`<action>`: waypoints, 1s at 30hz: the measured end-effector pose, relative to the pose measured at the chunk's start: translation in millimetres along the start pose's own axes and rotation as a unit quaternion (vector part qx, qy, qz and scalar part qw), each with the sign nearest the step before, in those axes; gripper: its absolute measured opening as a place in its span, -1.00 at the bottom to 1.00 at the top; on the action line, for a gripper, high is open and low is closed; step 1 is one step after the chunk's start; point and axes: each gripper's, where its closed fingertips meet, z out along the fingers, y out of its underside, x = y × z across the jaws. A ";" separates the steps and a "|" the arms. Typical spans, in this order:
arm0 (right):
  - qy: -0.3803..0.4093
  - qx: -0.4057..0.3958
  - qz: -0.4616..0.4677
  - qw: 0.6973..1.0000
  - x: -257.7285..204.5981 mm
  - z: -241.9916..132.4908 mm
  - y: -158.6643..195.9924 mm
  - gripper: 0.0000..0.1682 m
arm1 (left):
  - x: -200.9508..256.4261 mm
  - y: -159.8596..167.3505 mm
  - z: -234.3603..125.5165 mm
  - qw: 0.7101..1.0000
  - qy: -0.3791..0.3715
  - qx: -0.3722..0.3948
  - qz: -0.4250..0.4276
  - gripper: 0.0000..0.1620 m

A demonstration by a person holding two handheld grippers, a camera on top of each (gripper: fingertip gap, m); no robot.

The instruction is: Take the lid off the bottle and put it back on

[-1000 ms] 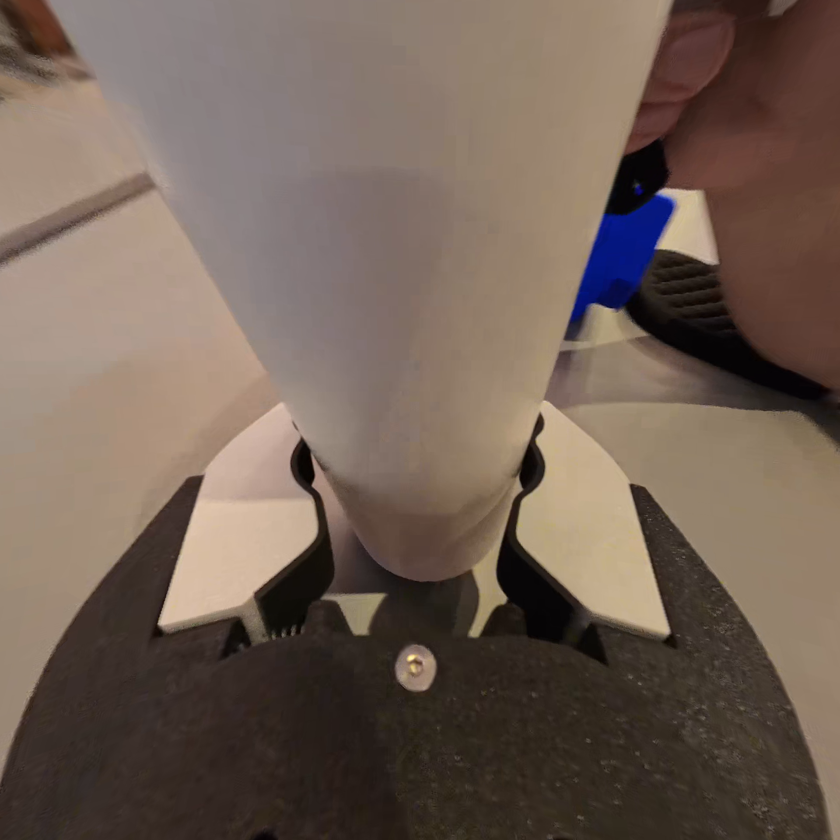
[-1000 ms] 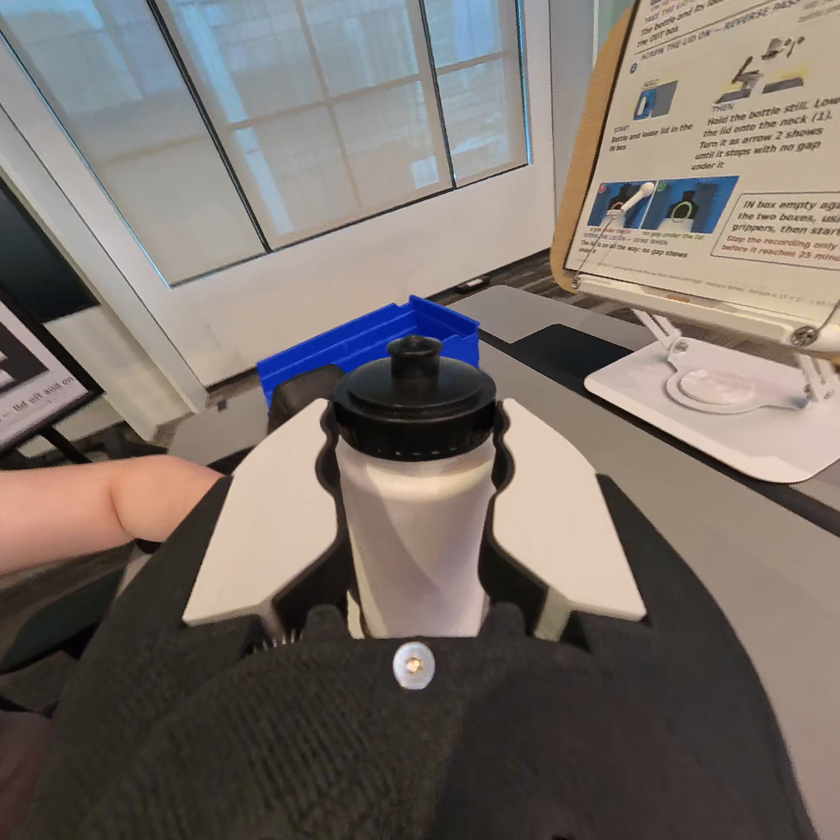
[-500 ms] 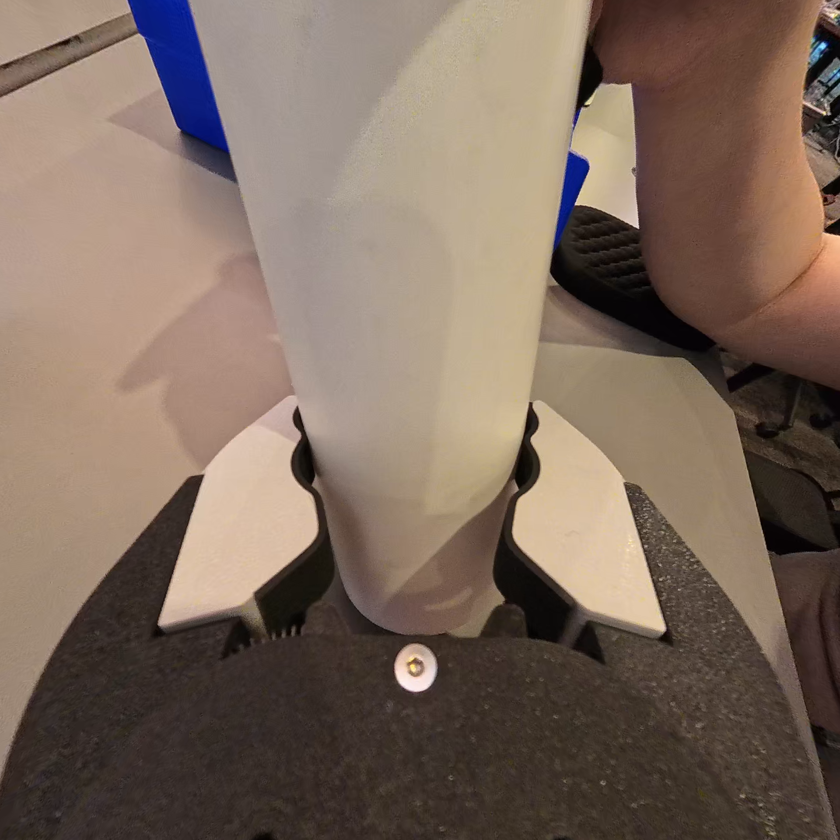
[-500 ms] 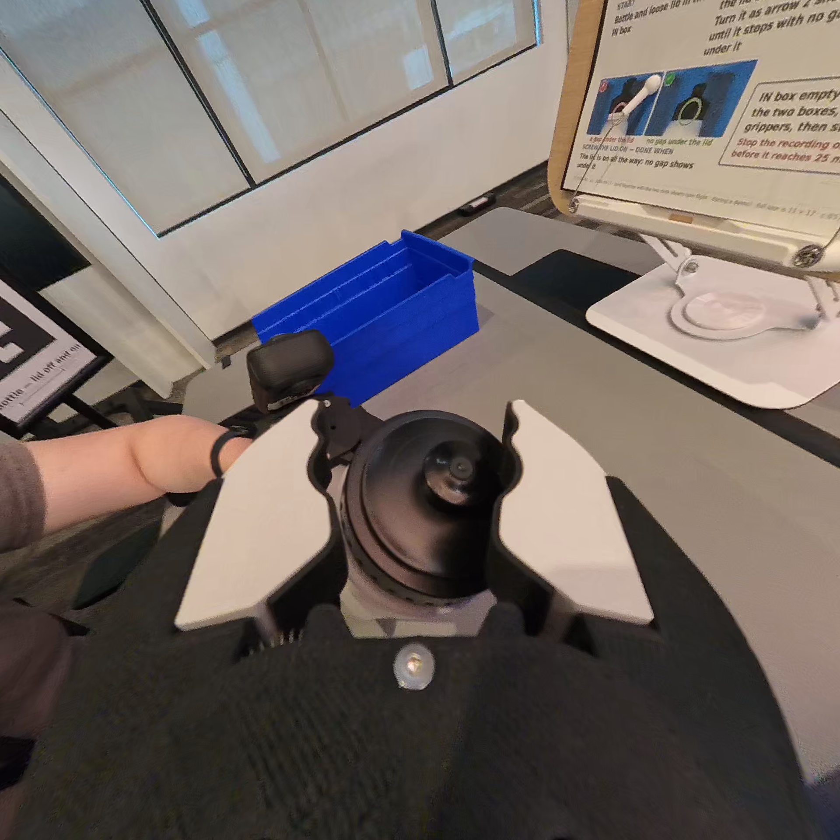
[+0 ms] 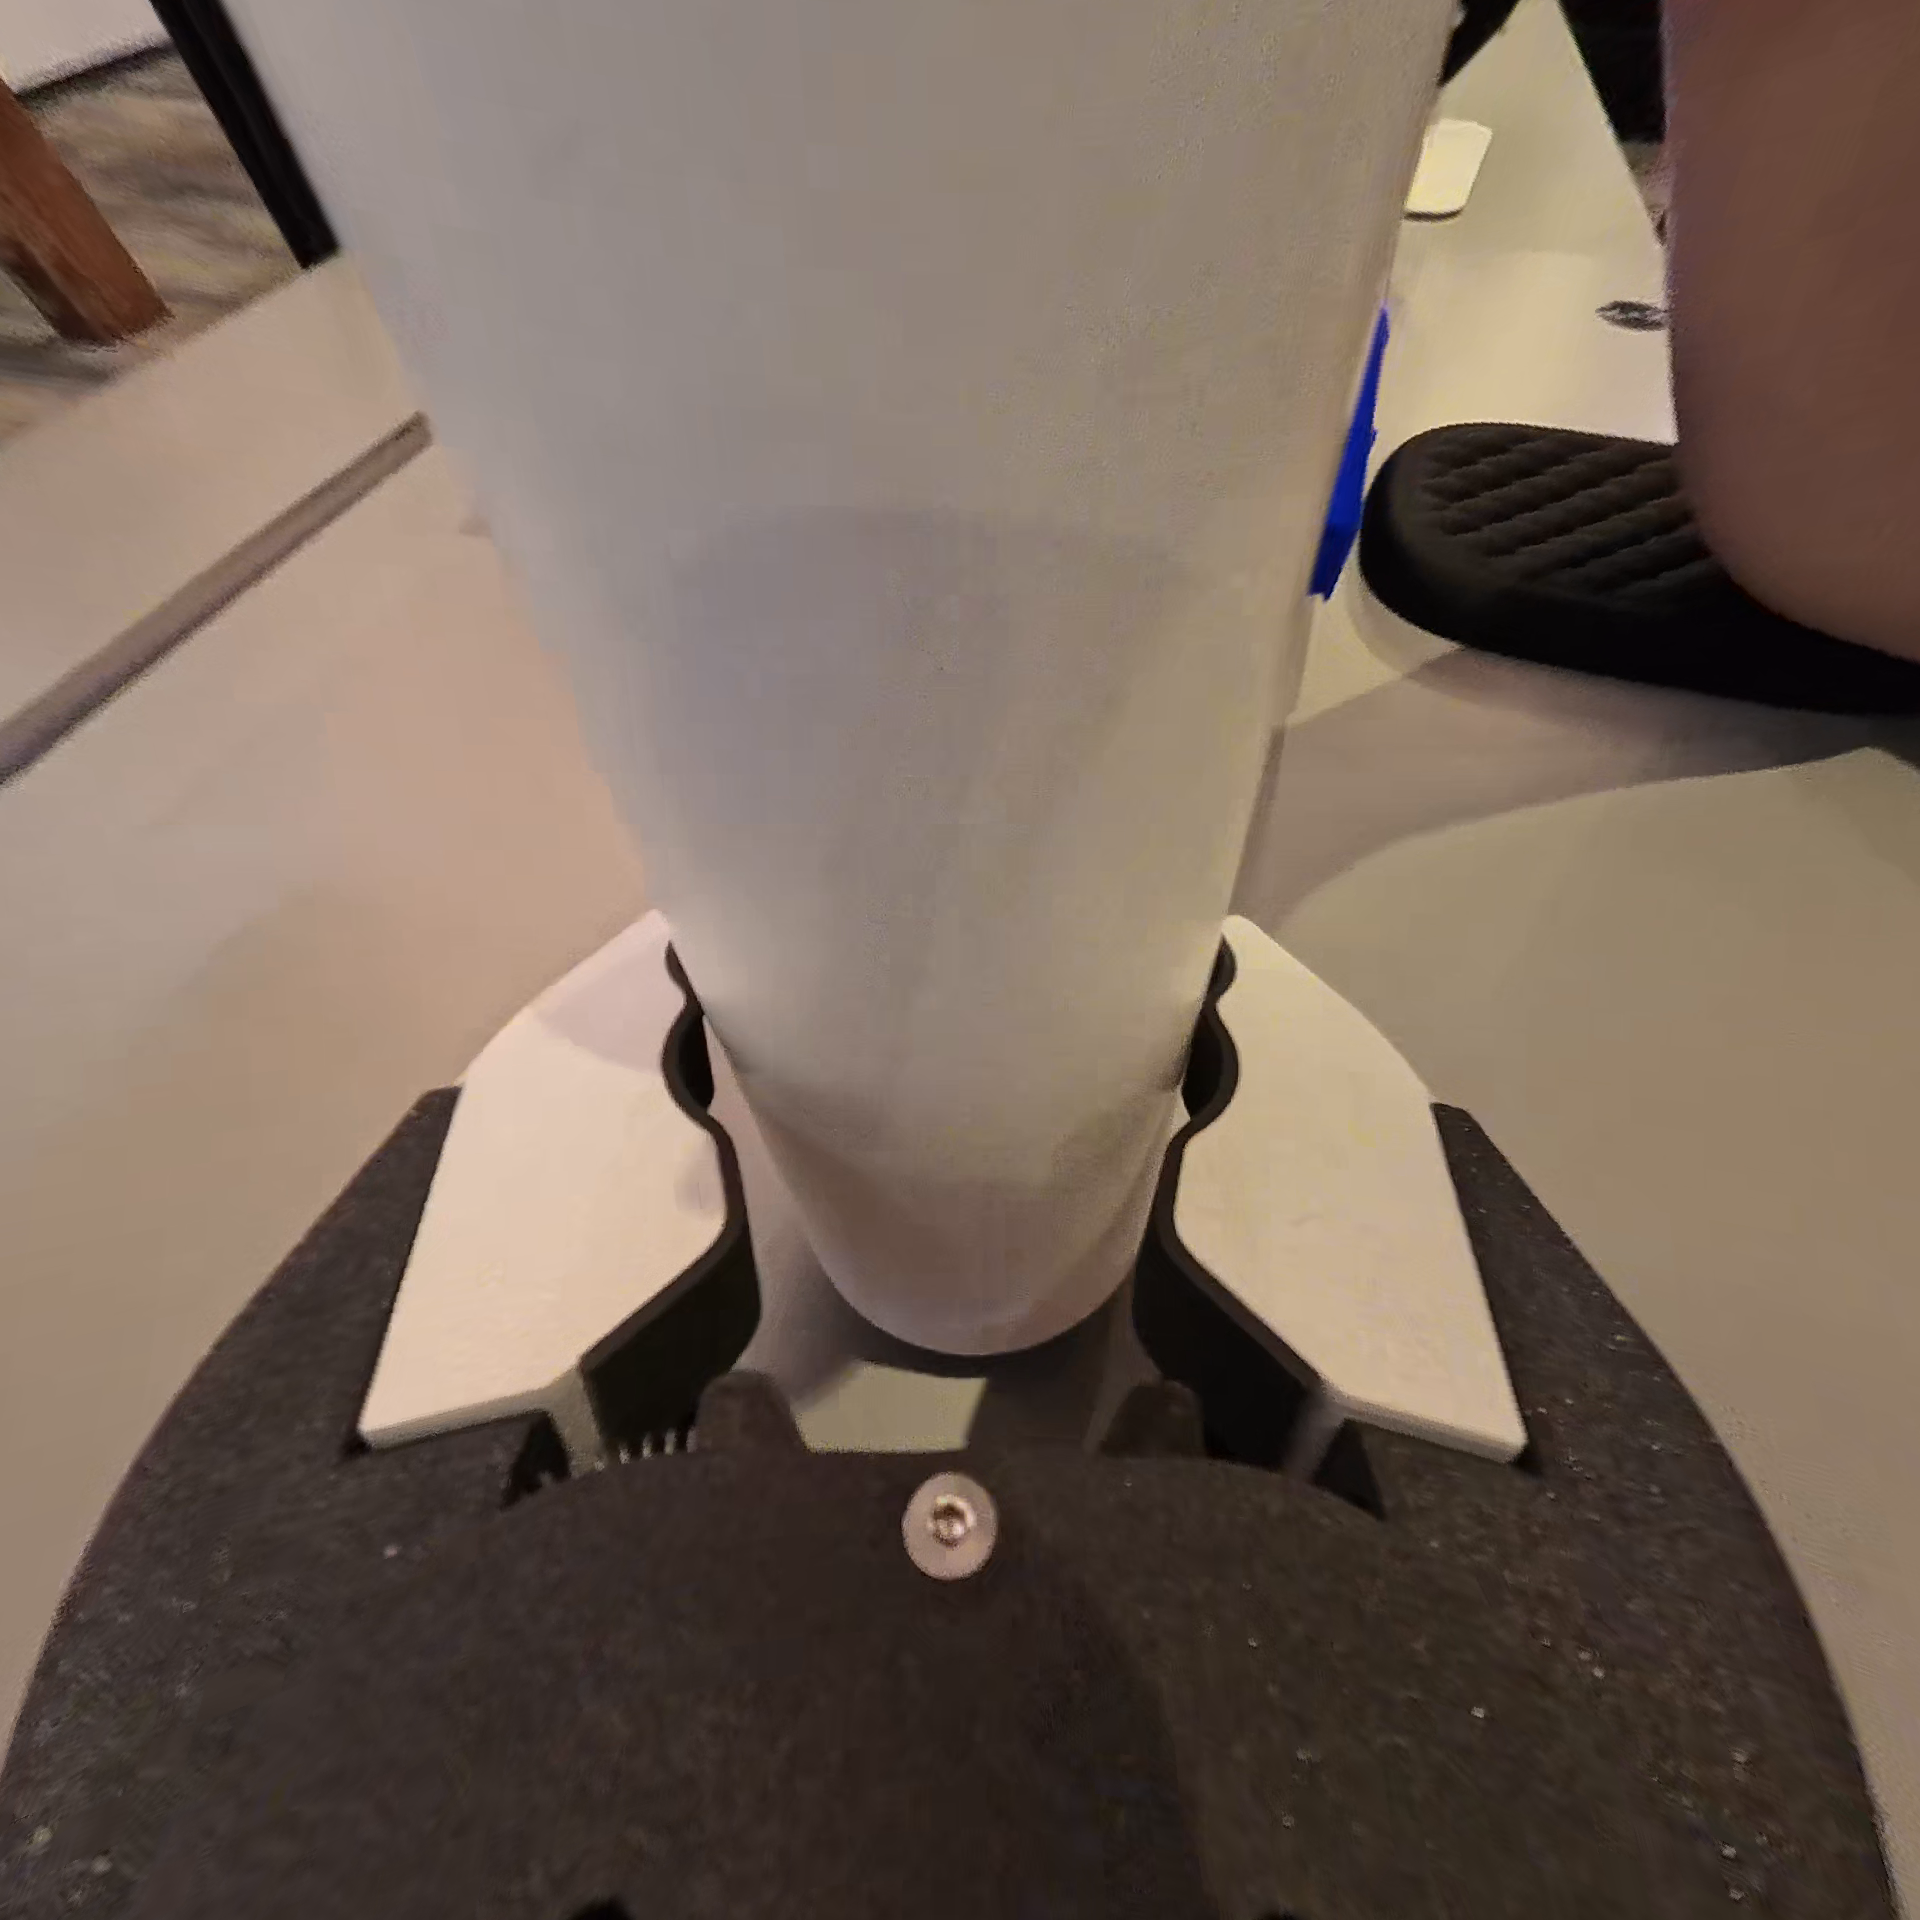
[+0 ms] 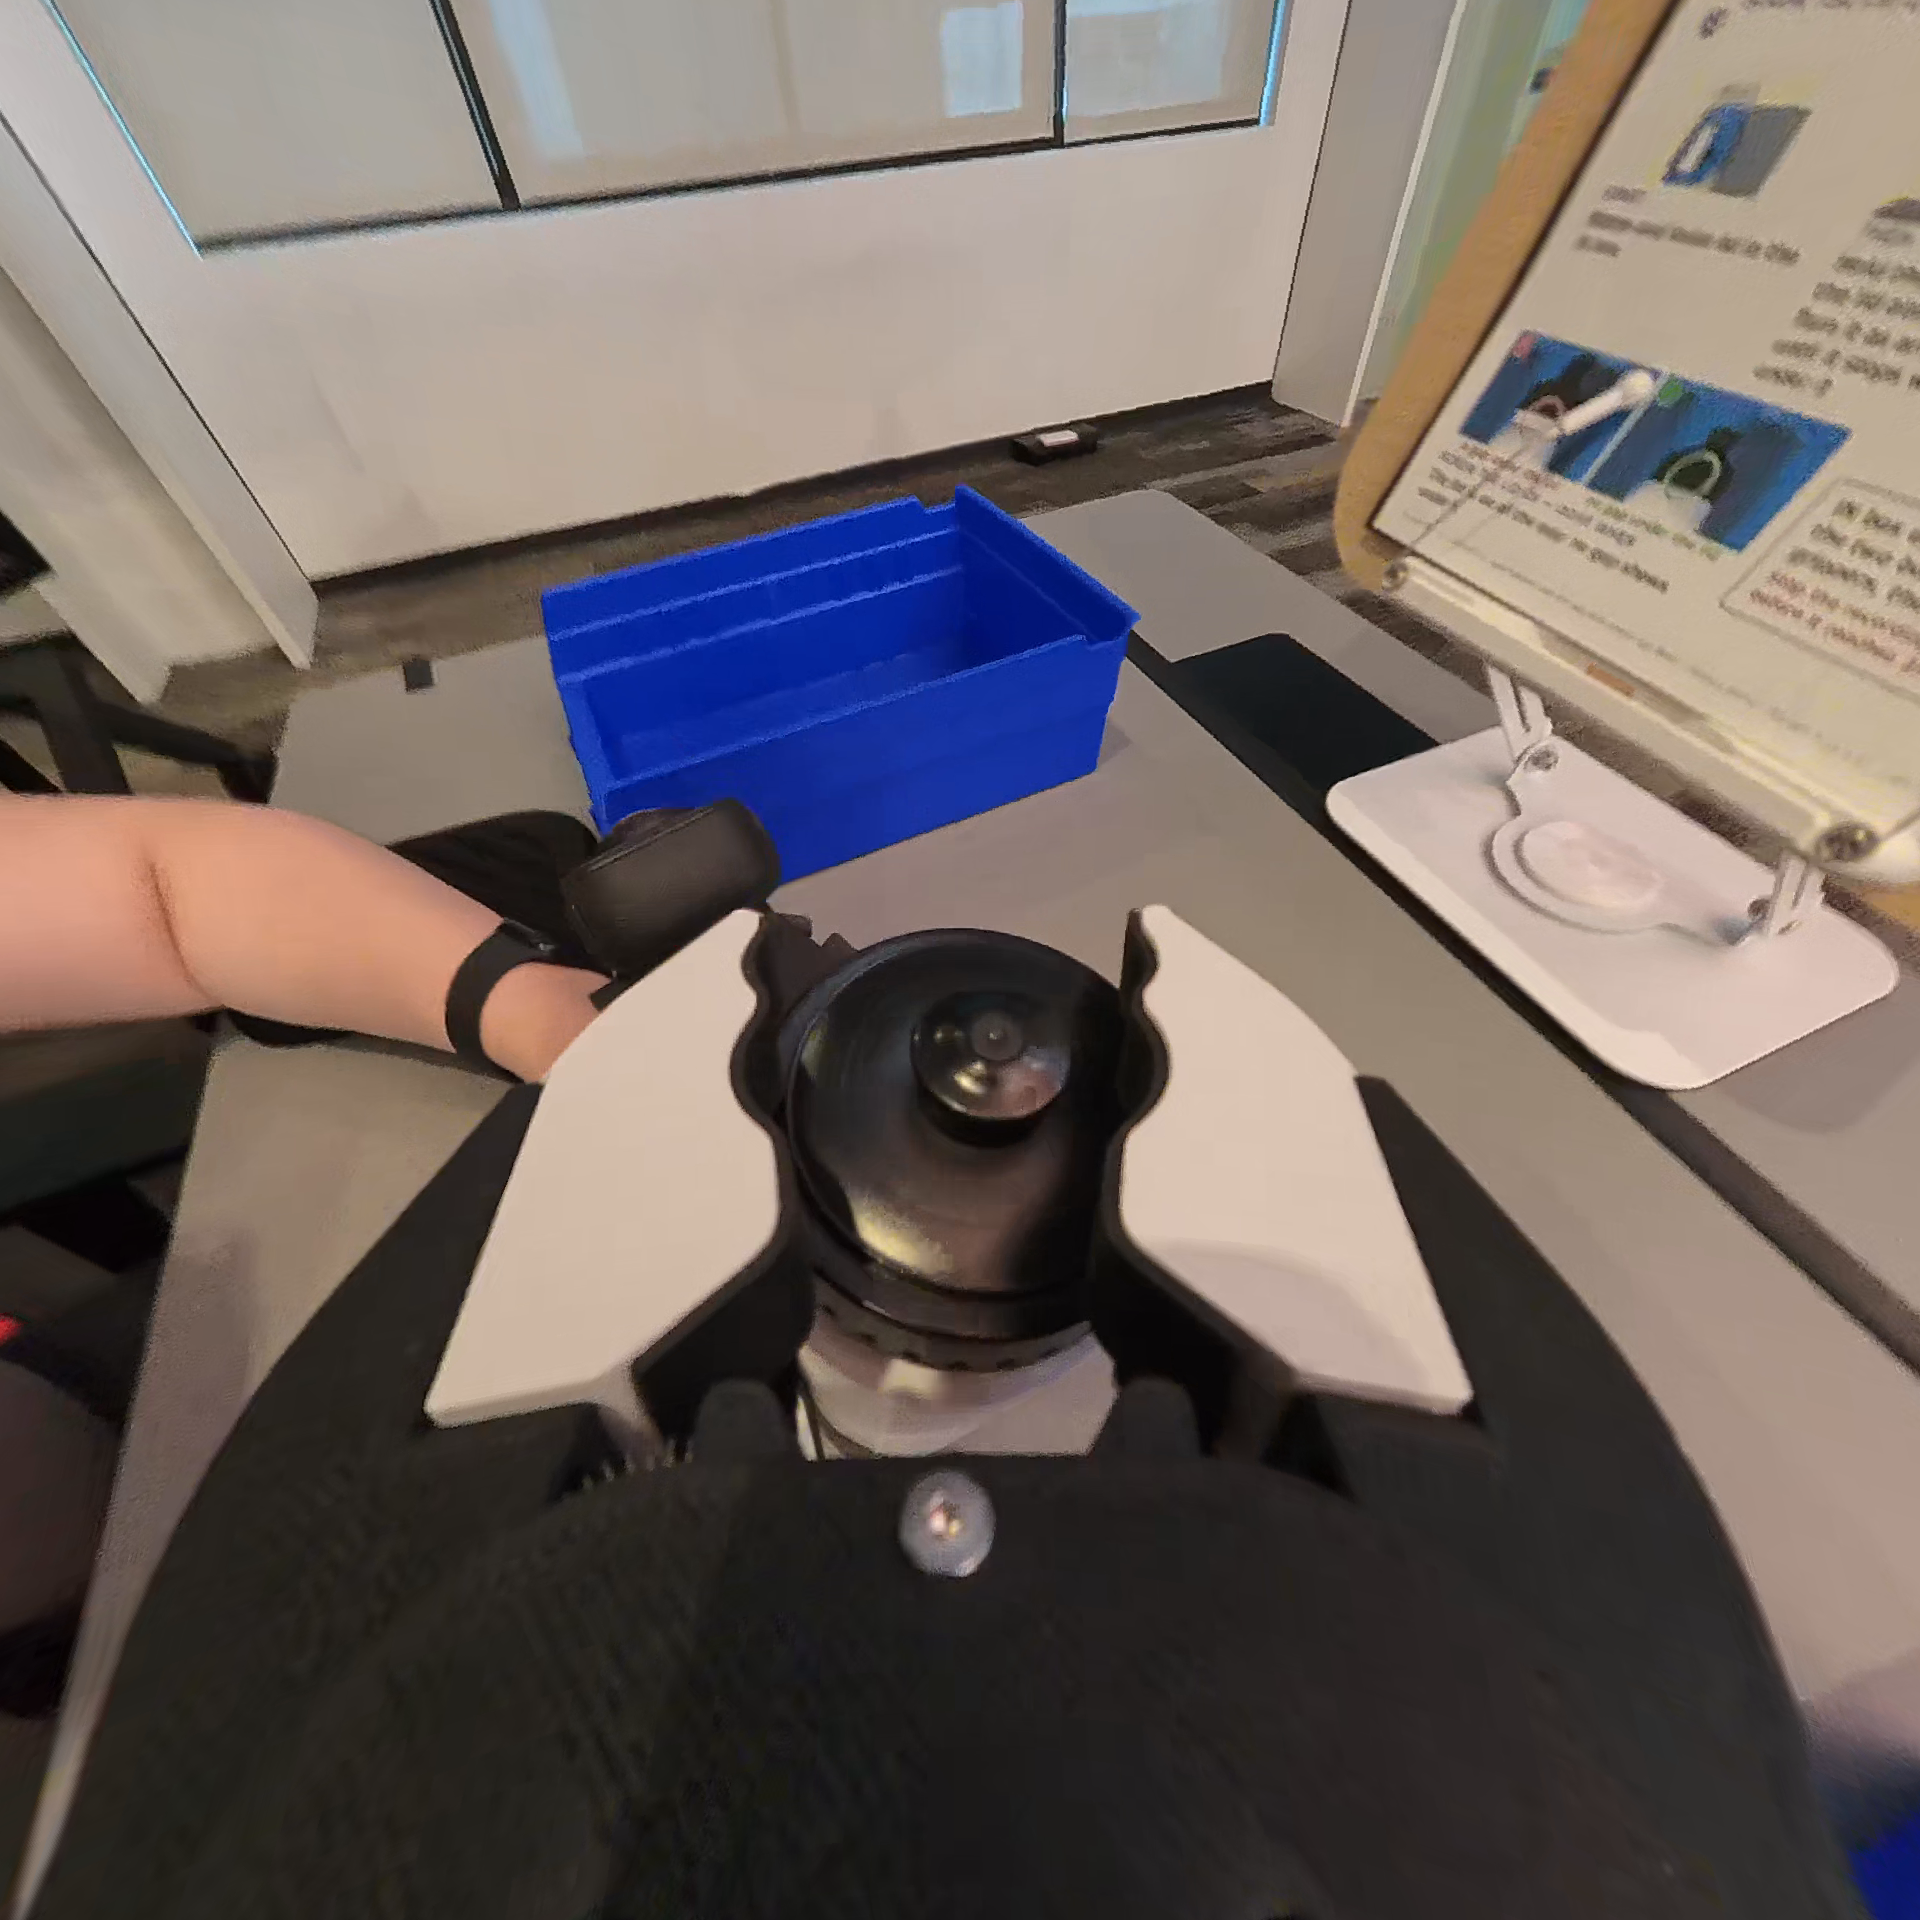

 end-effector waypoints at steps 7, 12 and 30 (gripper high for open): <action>-0.029 -0.010 -0.090 0.995 -28.3 10.0 1.9 -0.22 | -0.8 -14.4 -0.3 0.994 -0.056 0.060 0.078 0.20; -0.024 0.001 -0.103 0.994 -21.3 -5.2 -7.0 -0.03 | 2.0 -15.2 -0.3 0.998 -0.018 0.045 0.030 0.17; -0.043 -0.039 0.017 0.998 -4.9 -12.1 6.3 -0.20 | -8.5 -10.6 -5.2 0.999 -0.025 0.033 0.013 0.15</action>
